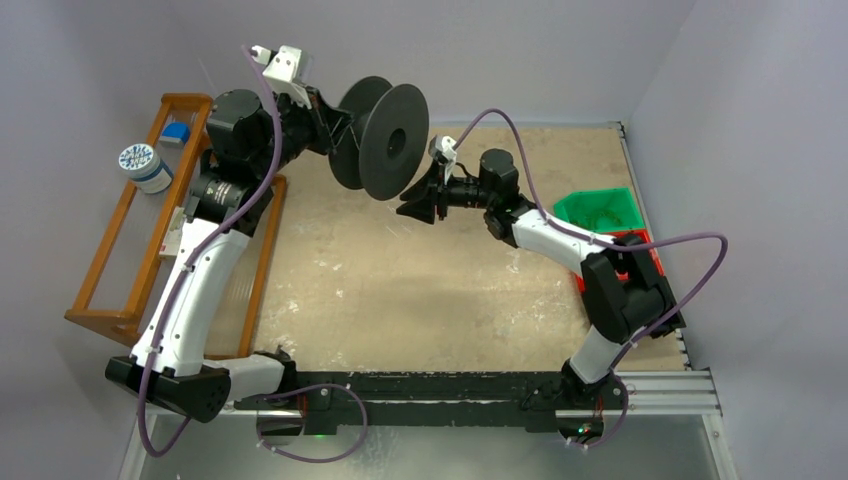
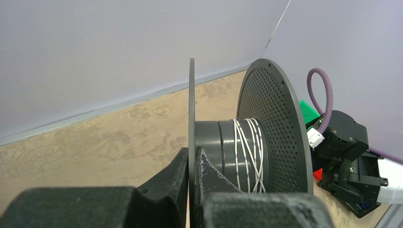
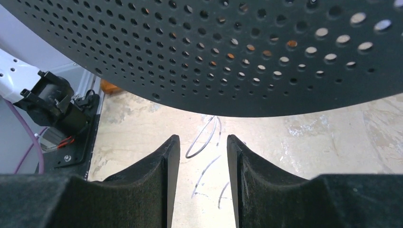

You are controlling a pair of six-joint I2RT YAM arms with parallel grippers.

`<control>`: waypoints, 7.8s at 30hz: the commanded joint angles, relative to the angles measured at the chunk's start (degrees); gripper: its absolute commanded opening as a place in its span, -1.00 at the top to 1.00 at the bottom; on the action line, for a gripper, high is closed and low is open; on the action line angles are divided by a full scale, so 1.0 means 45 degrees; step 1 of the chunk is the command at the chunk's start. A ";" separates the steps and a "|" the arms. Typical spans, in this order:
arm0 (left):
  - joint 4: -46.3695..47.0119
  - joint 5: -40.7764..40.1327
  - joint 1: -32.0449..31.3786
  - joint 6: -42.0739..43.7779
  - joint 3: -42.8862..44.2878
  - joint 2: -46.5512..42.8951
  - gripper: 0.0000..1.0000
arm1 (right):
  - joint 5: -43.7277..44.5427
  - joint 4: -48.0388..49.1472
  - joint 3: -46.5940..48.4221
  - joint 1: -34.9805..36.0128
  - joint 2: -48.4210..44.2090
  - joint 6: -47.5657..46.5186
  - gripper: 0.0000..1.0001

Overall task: Wrap the cables
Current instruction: Wrap the cable around the cable reel.

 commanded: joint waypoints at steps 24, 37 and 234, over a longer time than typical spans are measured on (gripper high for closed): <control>0.1335 -0.3146 0.0266 -0.1172 -0.0730 -0.0296 1.00 | 0.1646 -0.2525 -0.0457 0.0845 -0.2441 -0.7782 1.00; 0.0908 -0.4401 0.0431 -0.1101 0.0128 -0.0053 1.00 | 0.5473 -0.7694 -0.2810 0.2328 -0.4724 -1.9696 1.00; 0.4188 -0.6007 -0.1482 0.4890 -0.6573 -0.1466 1.00 | -0.5602 -1.7022 1.1904 -0.2680 0.5063 -0.6066 0.88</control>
